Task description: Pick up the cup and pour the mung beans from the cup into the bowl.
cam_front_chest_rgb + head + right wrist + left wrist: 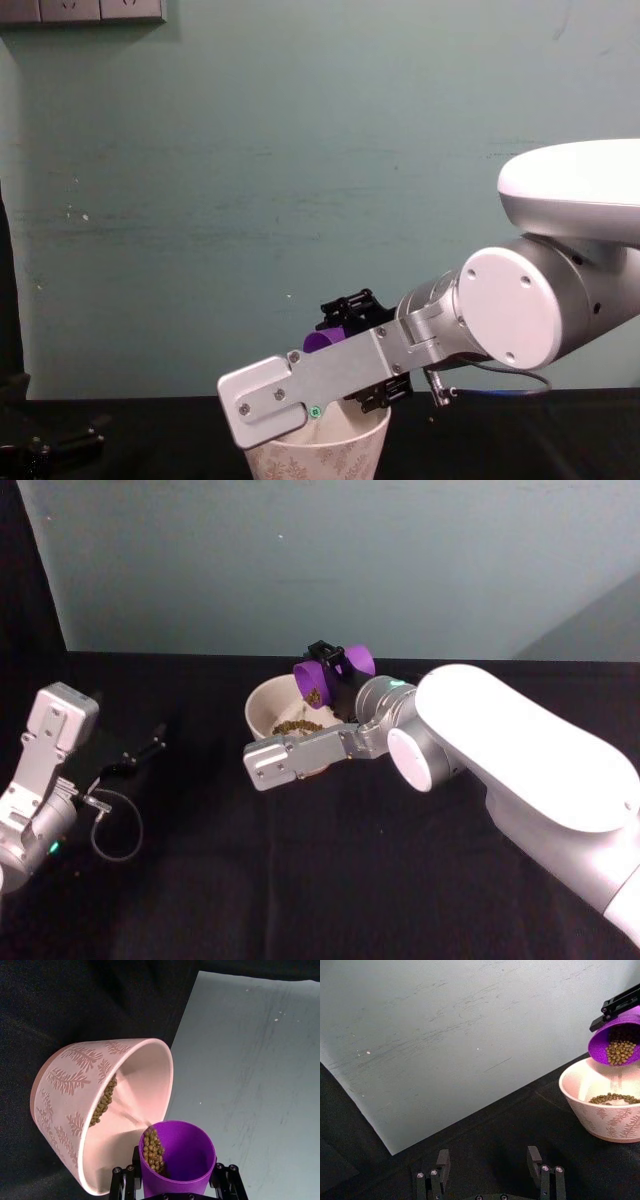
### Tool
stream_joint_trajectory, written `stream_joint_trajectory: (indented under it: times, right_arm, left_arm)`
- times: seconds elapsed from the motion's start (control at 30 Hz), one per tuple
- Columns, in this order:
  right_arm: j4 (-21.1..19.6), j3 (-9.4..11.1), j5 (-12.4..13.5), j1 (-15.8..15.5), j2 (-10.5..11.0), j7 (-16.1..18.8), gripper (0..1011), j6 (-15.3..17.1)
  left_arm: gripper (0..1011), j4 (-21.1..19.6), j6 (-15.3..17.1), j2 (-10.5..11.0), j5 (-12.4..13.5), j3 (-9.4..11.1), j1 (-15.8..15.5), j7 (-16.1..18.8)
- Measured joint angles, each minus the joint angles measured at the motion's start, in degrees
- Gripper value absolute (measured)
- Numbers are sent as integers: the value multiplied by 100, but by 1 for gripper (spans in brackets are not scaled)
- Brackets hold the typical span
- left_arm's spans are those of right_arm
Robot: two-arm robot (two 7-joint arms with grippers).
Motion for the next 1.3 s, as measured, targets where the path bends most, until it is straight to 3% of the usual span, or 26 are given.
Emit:
stream_joint_trajectory:
  times: [0.93, 1.3]
  right_arm:
    - [-24, -10, -27, -6, 5, 0, 729, -2]
    - [-49, -130, -252, 30, 10, 71, 729, 103]
  left_arm:
    - [1011, 0, 0, 0, 0, 0, 0, 0]
    - [1012, 0, 0, 0, 0, 0, 0, 0]
